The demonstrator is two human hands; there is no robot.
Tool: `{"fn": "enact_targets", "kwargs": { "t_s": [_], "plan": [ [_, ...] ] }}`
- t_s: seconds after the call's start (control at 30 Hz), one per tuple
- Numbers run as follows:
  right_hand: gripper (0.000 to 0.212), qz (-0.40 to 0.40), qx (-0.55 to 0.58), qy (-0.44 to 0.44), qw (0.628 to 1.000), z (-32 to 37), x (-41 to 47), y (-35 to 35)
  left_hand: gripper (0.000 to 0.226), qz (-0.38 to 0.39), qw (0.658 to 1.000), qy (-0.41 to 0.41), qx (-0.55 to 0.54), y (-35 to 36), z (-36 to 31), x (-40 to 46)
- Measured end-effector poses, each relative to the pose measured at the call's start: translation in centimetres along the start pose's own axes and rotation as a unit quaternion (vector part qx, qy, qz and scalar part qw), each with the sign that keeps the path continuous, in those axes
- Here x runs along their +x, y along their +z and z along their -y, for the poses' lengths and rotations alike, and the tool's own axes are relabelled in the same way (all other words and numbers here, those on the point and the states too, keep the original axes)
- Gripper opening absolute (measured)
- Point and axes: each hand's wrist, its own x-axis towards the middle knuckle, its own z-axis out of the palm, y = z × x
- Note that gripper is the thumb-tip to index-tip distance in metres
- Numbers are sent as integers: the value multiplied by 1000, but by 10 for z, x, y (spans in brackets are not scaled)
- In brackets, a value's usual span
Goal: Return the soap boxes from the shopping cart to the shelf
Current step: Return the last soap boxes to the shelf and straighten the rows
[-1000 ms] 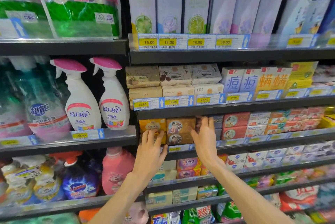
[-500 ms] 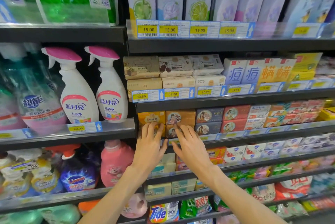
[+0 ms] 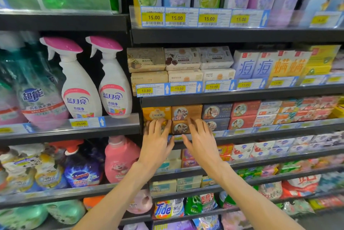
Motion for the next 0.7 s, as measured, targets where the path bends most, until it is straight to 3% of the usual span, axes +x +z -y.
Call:
{"fn": "enact_targets", "kwargs": {
  "t_s": [0.37,0.7],
  "plan": [
    [59,0,-19,10,1000,9,2,-6,61,-5,1000,5,9,2,-6,-1],
    [59,-7,-26,-54,998,7,7,-1,66,-14,1000,-17,10,6,-6,-3]
  ]
}}
